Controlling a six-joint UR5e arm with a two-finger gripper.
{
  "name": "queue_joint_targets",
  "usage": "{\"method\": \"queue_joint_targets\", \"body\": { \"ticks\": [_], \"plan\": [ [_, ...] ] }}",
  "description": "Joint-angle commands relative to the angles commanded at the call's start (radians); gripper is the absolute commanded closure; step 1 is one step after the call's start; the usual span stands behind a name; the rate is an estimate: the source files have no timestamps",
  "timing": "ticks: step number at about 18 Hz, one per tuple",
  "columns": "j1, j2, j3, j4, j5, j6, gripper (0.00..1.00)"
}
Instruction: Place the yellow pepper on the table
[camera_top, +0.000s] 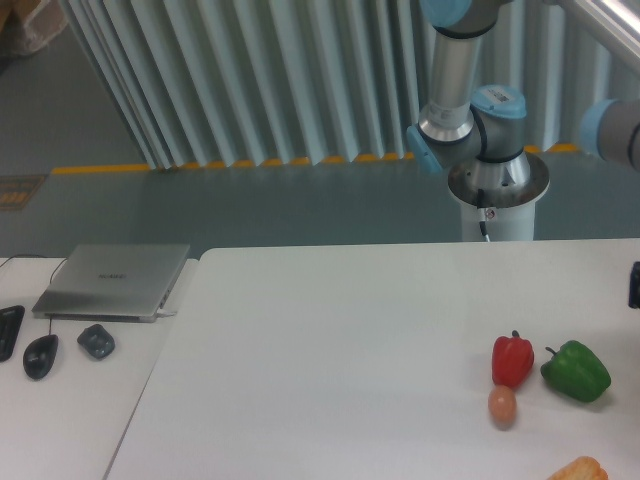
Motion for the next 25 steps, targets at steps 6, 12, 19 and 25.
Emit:
{"method": "queue_joint_targets", "body": {
  "ticks": [6,12,19,25],
  "plan": [
    [0.032,-0.044,0.005,0.052,-0.049,-0.164,0.00],
    [0.069,-0.097,0.009,0.106,-0.049,-0.265,0.00],
    [0.068,-0.163,0.047,0.110,-0.049,-0.259,0.00],
    [0.068,-0.195,0.092,0.112,-0.055,-0.258,0.00]
  ]
}}
